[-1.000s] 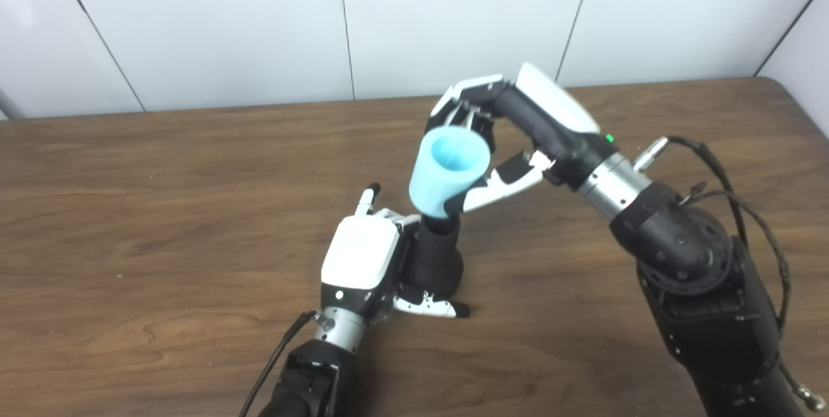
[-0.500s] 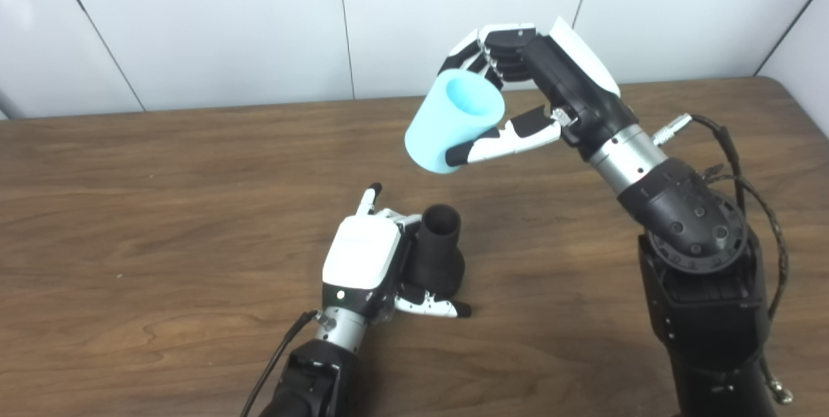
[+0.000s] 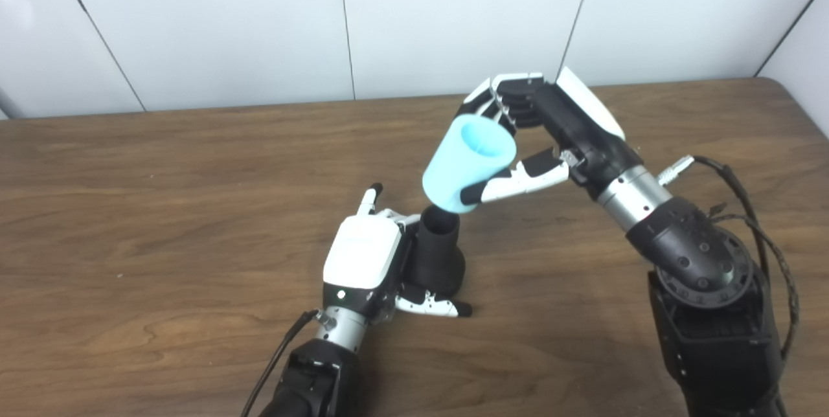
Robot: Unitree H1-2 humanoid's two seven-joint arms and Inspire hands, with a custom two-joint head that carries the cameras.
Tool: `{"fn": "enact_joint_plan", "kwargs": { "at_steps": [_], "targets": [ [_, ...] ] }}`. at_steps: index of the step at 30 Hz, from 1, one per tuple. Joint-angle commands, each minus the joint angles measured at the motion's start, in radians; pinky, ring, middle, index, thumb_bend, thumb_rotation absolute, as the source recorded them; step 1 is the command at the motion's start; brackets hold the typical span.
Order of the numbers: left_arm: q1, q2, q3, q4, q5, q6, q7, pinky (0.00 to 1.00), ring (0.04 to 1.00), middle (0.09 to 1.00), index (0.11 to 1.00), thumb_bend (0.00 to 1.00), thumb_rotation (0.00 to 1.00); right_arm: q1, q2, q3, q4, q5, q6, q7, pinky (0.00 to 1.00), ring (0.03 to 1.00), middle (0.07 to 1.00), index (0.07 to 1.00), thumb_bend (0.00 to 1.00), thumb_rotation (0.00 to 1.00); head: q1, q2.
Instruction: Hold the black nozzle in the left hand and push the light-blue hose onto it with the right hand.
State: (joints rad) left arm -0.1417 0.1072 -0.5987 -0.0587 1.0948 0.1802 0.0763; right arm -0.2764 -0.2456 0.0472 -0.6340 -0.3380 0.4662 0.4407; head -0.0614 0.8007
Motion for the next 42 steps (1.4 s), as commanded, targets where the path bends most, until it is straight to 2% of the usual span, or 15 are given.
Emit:
{"fn": "enact_joint_plan", "kwargs": {
  "at_steps": [1, 25, 35, 42],
  "targets": [
    [0.021, -0.003, -0.027, 0.026, -0.006, -0.013, -0.061, 1.00, 0.681, 0.506, 0.476, 0.52, 0.00, -0.015, -0.018, -0.001, -0.037, 0.001, -0.015, -0.023, 0.26, 0.331, 0.425, 0.532, 0.52, 0.00, -0.003, 0.000],
    [0.019, 0.000, -0.027, 0.023, -0.006, -0.014, -0.063, 1.00, 0.684, 0.506, 0.476, 0.52, 0.00, 0.064, 0.005, 0.019, -0.008, 0.027, -0.031, -0.094, 0.27, 0.328, 0.425, 0.530, 0.52, 0.00, -0.001, 0.004],
    [0.019, -0.002, -0.028, 0.022, -0.007, -0.014, -0.067, 1.00, 0.686, 0.506, 0.475, 0.52, 0.00, 0.090, 0.019, 0.014, -0.007, 0.056, -0.009, -0.116, 0.26, 0.325, 0.424, 0.531, 0.52, 0.00, 0.000, 0.005],
    [0.017, -0.005, -0.029, 0.029, -0.008, -0.015, -0.065, 1.00, 0.685, 0.507, 0.474, 0.52, 0.00, 0.098, 0.027, 0.023, -0.003, 0.076, -0.018, -0.125, 0.27, 0.335, 0.427, 0.532, 0.52, 0.00, 0.004, 0.003]
  ]
}}
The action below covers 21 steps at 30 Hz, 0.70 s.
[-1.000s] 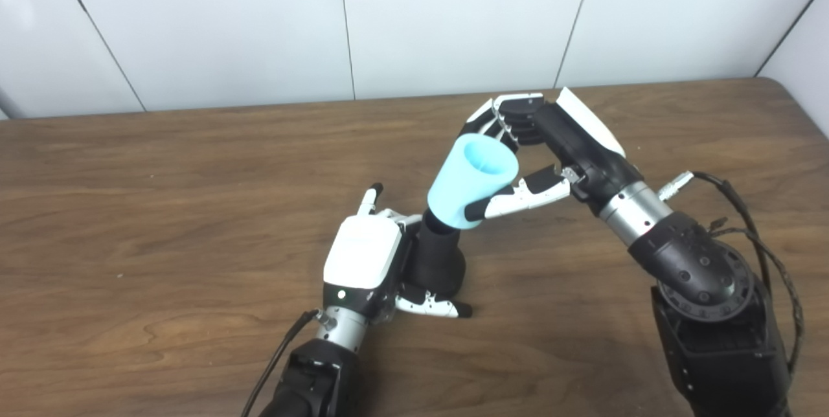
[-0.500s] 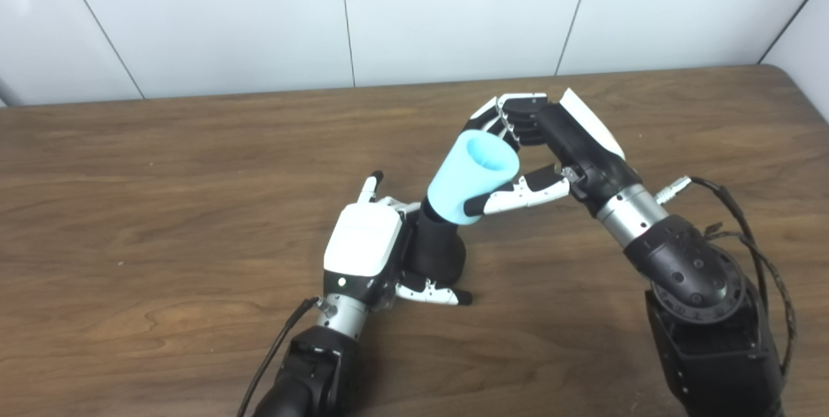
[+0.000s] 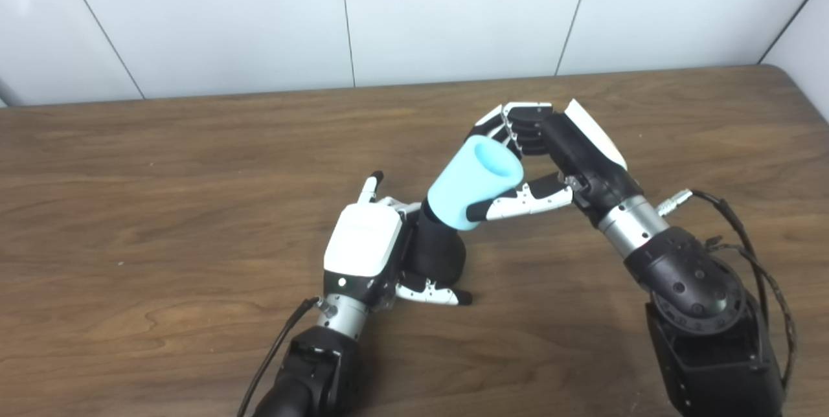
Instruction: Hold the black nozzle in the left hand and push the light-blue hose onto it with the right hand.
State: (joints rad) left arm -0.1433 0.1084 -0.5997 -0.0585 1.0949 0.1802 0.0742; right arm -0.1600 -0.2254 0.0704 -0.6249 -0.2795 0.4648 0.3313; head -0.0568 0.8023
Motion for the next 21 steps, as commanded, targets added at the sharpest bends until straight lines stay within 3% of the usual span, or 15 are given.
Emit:
{"fn": "enact_joint_plan", "kwargs": {
  "at_steps": [1, 11, 21],
  "targets": [
    [0.018, -0.007, -0.029, 0.030, -0.009, -0.016, -0.061, 1.00, 0.685, 0.506, 0.475, 0.52, 0.00, -0.017, 0.012, 0.000, -0.012, 0.021, -0.014, -0.017, 0.27, 0.335, 0.429, 0.532, 0.52, 0.00, 0.000, 0.001],
    [0.016, -0.009, -0.032, 0.030, -0.006, -0.013, -0.066, 1.00, 0.687, 0.502, 0.478, 0.52, 0.00, -0.013, 0.043, 0.023, 0.001, 0.021, -0.015, -0.044, 0.27, 0.328, 0.424, 0.535, 0.52, 0.00, 0.004, 0.003],
    [0.017, -0.013, -0.051, 0.030, 0.012, -0.002, -0.085, 1.00, 0.690, 0.513, 0.470, 0.52, 0.00, -0.050, 0.038, 0.051, 0.015, 0.006, -0.025, -0.055, 0.27, 0.332, 0.425, 0.533, 0.52, 0.00, 0.009, 0.003]
  ]
}}
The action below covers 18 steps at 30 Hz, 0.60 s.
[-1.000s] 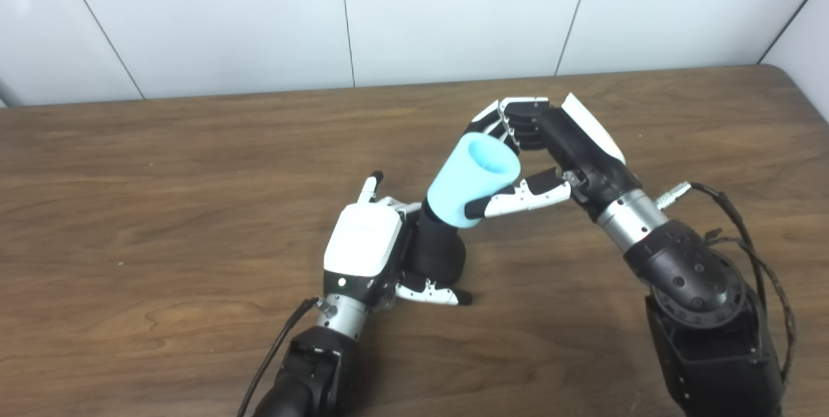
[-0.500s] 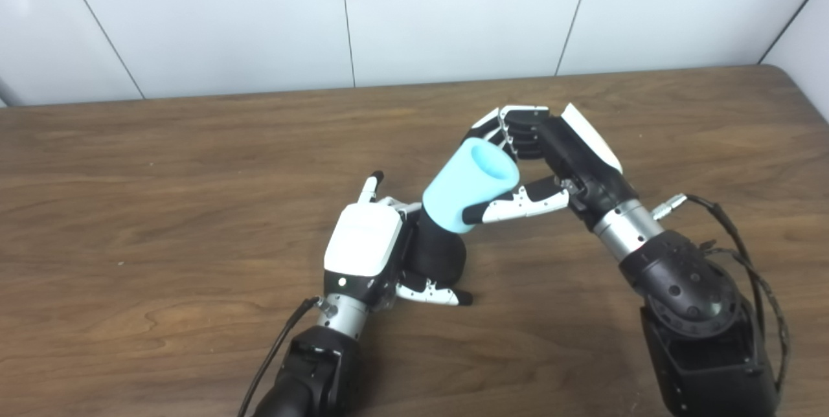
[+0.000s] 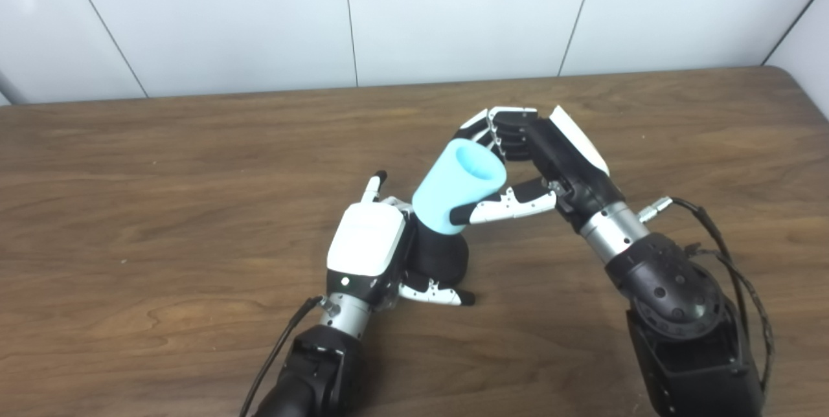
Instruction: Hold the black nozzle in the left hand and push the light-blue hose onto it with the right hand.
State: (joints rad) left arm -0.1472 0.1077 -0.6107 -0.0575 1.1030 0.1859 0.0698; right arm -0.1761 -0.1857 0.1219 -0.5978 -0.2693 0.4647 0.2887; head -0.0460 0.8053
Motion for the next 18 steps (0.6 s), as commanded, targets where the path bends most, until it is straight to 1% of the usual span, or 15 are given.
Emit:
{"fn": "enact_joint_plan", "kwargs": {
  "at_steps": [1, 6, 9, 12, 18],
  "targets": [
    [0.021, -0.013, -0.042, 0.028, 0.005, -0.006, -0.085, 1.00, 0.692, 0.512, 0.471, 0.52, 0.00, -0.036, -0.007, 0.004, -0.010, -0.009, -0.029, -0.012, 0.27, 0.332, 0.426, 0.533, 0.52, 0.00, 0.001, 0.003],
    [0.018, -0.014, -0.047, 0.029, 0.008, -0.001, -0.096, 1.00, 0.698, 0.511, 0.471, 0.52, 0.00, -0.045, -0.041, 0.039, -0.008, -0.062, -0.042, -0.003, 0.27, 0.332, 0.428, 0.533, 0.52, 0.00, -0.002, -0.002],
    [0.016, -0.014, -0.051, 0.029, 0.017, 0.004, -0.108, 1.00, 0.702, 0.513, 0.470, 0.52, 0.00, -0.050, -0.069, 0.064, -0.001, -0.082, -0.070, 0.007, 0.27, 0.331, 0.428, 0.534, 0.52, 0.00, 0.001, -0.004],
    [0.017, -0.016, -0.051, 0.028, 0.020, 0.003, -0.106, 1.00, 0.698, 0.516, 0.468, 0.52, 0.00, -0.057, -0.093, 0.082, 0.010, -0.100, -0.111, 0.014, 0.27, 0.329, 0.427, 0.535, 0.52, 0.00, 0.003, -0.002],
    [0.016, -0.021, -0.049, 0.025, 0.024, 0.008, -0.111, 1.00, 0.696, 0.518, 0.468, 0.52, 0.00, -0.079, -0.144, 0.119, 0.020, -0.143, -0.134, 0.051, 0.27, 0.333, 0.429, 0.537, 0.52, 0.00, 0.007, 0.003]
  ]
}}
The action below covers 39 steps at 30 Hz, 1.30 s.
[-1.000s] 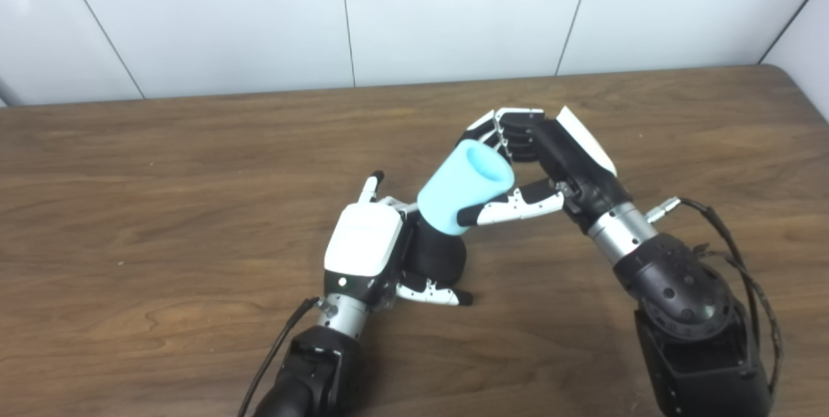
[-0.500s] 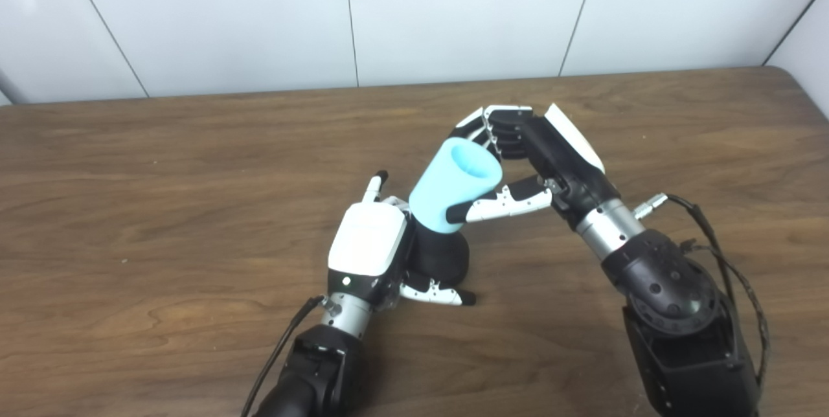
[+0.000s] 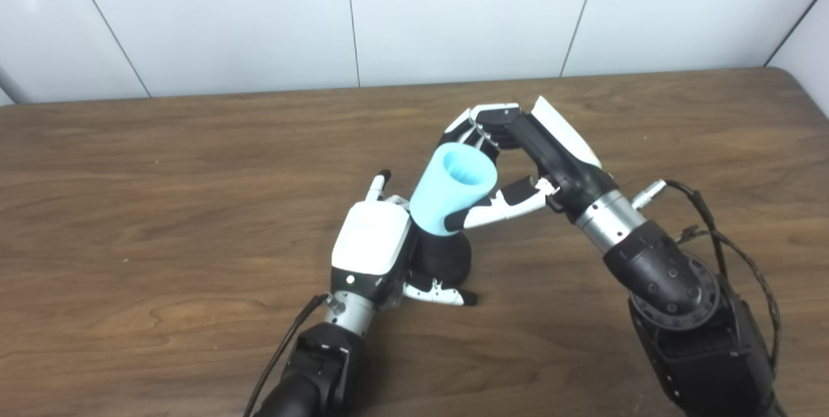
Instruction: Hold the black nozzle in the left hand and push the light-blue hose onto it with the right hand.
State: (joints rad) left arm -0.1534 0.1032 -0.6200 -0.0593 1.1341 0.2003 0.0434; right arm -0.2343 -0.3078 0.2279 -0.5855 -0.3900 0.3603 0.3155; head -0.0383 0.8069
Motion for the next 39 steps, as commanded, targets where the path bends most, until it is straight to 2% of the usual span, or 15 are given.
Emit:
{"fn": "enact_joint_plan", "kwargs": {
  "at_steps": [1, 7, 12, 24, 34, 39],
  "targets": [
    [0.023, -0.017, -0.039, 0.025, -0.008, -0.005, -0.087, 1.00, 0.695, 0.517, 0.468, 0.52, 0.00, -0.023, -0.034, 0.021, 0.010, -0.030, -0.037, 0.033, 0.28, 0.335, 0.430, 0.537, 0.52, 0.00, 0.001, 0.002],
    [0.026, -0.011, -0.036, 0.019, -0.009, -0.005, -0.094, 1.00, 0.695, 0.512, 0.472, 0.52, 0.00, -0.033, -0.085, 0.061, 0.000, -0.086, -0.039, 0.076, 0.30, 0.349, 0.441, 0.534, 0.52, 0.00, -0.002, 0.005],
    [0.028, -0.010, -0.036, 0.018, -0.012, -0.008, -0.095, 1.00, 0.692, 0.511, 0.472, 0.52, 0.00, -0.048, -0.096, 0.071, -0.007, -0.102, -0.024, 0.106, 0.30, 0.346, 0.439, 0.535, 0.52, 0.00, -0.007, 0.008],
    [0.037, -0.015, -0.042, 0.013, -0.012, -0.006, -0.101, 1.00, 0.694, 0.510, 0.473, 0.52, 0.00, -0.075, -0.083, 0.062, -0.009, -0.137, -0.008, 0.151, 0.31, 0.351, 0.442, 0.536, 0.52, 0.00, -0.010, 0.013],
    [0.039, -0.013, -0.061, 0.018, 0.005, 0.004, -0.110, 1.00, 0.698, 0.523, 0.467, 0.52, 0.00, -0.145, -0.079, 0.051, -0.022, -0.164, 0.014, 0.190, 0.29, 0.331, 0.436, 0.534, 0.52, 0.00, -0.009, 0.014],
    [0.038, -0.015, -0.067, 0.018, -0.001, 0.015, -0.116, 1.00, 0.704, 0.517, 0.471, 0.52, 0.00, -0.187, -0.076, 0.027, -0.044, -0.159, 0.061, 0.233, 0.28, 0.331, 0.439, 0.534, 0.52, 0.00, -0.011, 0.014]
  ]
}}
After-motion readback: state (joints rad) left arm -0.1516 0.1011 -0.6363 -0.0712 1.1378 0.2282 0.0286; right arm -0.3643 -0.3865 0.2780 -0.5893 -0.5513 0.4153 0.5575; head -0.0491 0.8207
